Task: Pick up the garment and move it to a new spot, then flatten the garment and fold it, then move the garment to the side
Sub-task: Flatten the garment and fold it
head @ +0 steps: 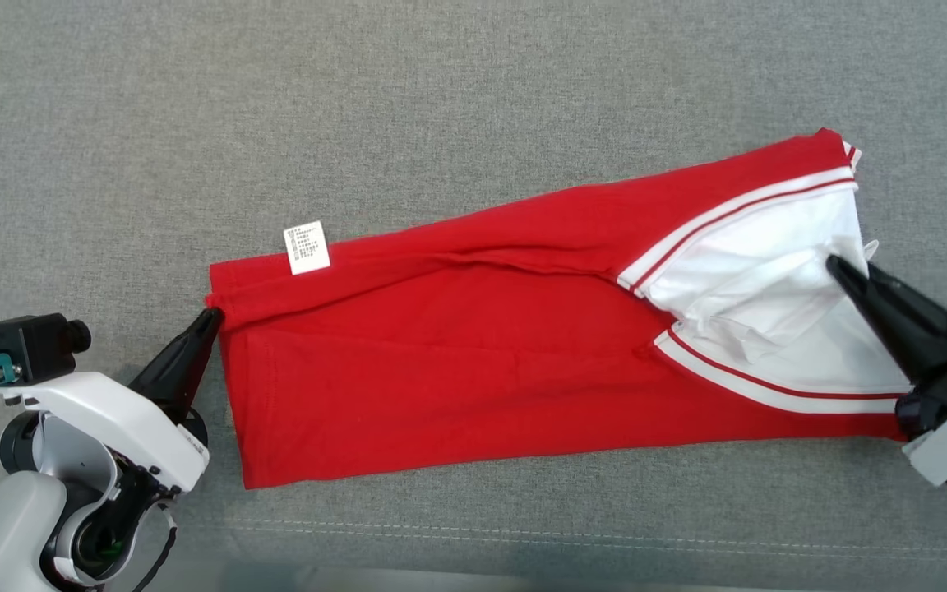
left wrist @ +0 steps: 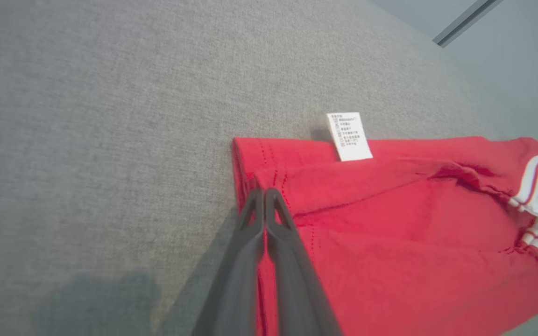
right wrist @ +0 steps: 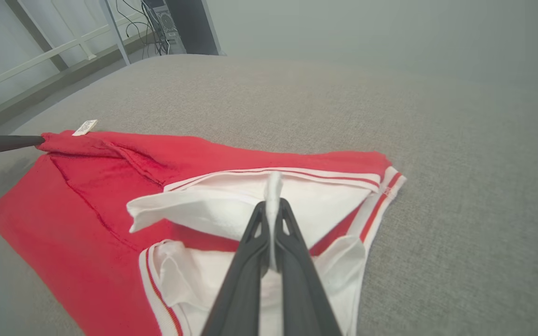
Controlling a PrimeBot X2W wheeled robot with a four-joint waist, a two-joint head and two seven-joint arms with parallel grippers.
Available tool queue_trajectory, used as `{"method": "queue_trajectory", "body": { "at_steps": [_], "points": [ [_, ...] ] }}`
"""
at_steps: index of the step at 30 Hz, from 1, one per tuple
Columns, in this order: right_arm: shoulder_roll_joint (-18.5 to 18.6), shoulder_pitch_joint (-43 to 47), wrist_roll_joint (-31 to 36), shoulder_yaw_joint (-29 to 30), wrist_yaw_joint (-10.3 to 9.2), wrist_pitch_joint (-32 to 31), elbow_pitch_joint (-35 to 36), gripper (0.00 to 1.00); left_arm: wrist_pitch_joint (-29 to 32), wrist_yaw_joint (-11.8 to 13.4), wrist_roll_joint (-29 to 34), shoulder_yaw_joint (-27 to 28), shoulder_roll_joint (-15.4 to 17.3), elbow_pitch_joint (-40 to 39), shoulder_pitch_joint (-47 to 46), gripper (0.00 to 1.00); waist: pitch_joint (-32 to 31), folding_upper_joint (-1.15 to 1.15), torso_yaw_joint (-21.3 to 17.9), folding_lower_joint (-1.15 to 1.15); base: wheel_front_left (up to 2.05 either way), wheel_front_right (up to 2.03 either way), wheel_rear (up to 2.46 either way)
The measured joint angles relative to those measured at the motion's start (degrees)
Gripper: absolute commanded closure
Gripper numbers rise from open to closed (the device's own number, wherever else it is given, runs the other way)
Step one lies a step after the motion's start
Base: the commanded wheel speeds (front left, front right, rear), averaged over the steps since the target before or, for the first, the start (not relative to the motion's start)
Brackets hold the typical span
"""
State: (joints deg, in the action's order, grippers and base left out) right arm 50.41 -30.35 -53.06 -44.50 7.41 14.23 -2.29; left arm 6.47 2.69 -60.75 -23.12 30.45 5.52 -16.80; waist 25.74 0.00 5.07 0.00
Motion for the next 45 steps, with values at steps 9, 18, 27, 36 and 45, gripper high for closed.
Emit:
{"method": "queue_trajectory", "body": {
  "at_steps": [9,18,27,36,45],
  "points": [
    [-2.37,6.66,0.16,1.26,0.00,0.00,-0.80,1.00,0.05,0.74,-0.98,0.04,-0.03,0.13,2.50,1.00,-1.78,0.00,-0.52,0.00,0.00,0.00,0.00],
    [-4.64,8.91,-3.18,0.90,0.00,0.00,-4.58,0.00,-0.25,2.30,-0.56,-0.52,-0.23,2.29,2.76,0.00,-3.48,0.00,-0.61,0.00,0.00,0.00,0.00],
    [-11.45,16.18,-1.76,17.39,0.00,-0.01,-6.77,0.00,-14.43,10.66,8.50,2.63,0.27,-1.63,7.61,0.00,-7.32,0.00,-1.68,0.00,0.00,0.00,0.00],
    [-18.90,16.40,8.18,25.01,0.00,-0.02,-14.89,0.00,-18.35,20.23,18.95,0.48,0.59,-12.80,9.70,0.00,-10.95,0.00,-1.89,0.00,0.00,0.00,0.00],
    [-23.15,10.85,13.59,24.12,0.00,-5.83,-22.95,0.00,-18.14,22.09,21.54,-2.70,-0.40,-16.49,11.71,0.00,-13.04,0.00,1.15,0.00,0.00,0.00,0.00]
  ]
}}
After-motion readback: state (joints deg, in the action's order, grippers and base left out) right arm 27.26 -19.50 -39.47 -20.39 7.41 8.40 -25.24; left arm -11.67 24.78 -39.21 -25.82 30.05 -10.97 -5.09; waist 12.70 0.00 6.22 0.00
